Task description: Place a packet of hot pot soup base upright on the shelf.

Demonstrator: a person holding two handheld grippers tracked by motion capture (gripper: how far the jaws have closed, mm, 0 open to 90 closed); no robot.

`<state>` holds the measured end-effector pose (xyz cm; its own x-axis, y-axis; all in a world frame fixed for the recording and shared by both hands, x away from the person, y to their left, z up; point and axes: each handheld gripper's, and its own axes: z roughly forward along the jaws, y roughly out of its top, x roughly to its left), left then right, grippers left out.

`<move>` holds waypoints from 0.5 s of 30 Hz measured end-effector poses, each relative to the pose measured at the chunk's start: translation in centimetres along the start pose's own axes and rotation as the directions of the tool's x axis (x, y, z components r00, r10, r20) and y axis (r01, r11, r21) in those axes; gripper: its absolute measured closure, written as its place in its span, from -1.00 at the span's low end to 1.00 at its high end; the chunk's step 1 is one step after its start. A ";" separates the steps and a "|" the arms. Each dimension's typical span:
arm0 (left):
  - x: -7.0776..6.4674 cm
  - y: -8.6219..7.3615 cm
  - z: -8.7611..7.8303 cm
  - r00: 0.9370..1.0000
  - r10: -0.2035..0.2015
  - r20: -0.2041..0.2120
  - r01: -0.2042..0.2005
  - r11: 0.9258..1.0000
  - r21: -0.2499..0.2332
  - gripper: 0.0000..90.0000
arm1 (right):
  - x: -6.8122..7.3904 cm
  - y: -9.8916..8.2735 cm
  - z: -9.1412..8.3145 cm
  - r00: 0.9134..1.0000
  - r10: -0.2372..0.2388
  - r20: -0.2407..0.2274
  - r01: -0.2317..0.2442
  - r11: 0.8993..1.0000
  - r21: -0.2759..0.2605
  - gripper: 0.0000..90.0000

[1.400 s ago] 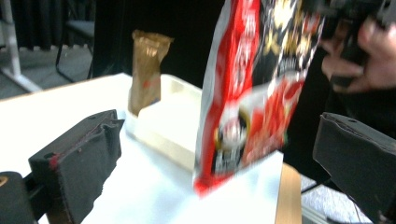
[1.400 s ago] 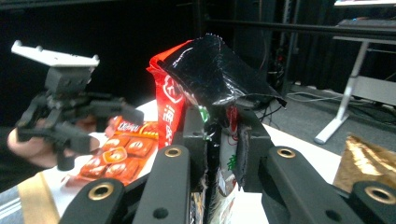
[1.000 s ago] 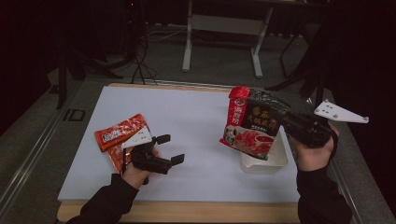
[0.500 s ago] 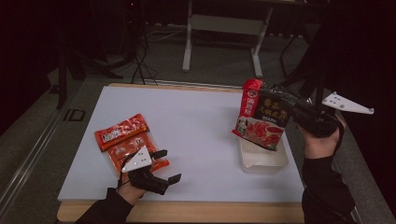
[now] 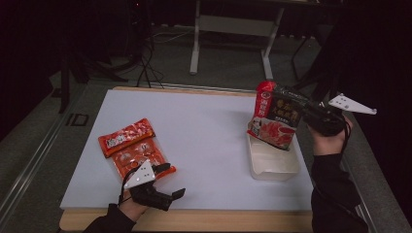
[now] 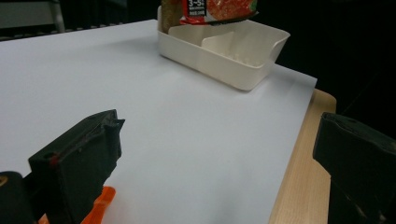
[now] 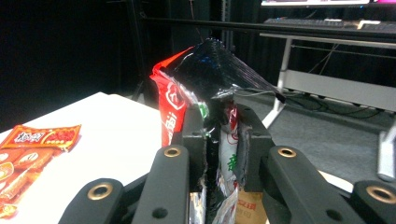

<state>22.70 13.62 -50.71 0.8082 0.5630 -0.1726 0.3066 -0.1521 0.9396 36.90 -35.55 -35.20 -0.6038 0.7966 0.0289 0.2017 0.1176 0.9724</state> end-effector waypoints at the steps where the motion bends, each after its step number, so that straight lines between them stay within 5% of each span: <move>1: 0.1 0.0 0.0 1.000 -0.005 0.003 0.005 1.000 0.003 -0.97 | -0.2 -0.1 0.2 1.000 -0.005 -0.005 0.005 1.000 0.000 0.70; 15: 0.1 -0.2 0.2 1.000 -0.016 0.006 0.016 1.000 -0.006 -0.97 | -2.2 -2.0 2.3 1.000 -0.025 -0.020 0.025 0.999 0.043 0.69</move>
<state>22.87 13.54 -50.99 0.8064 0.5602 -0.1896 0.3164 -0.1379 0.9385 39.59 -36.17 -37.79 -0.6236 0.7817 0.0095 0.2193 0.1632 0.9619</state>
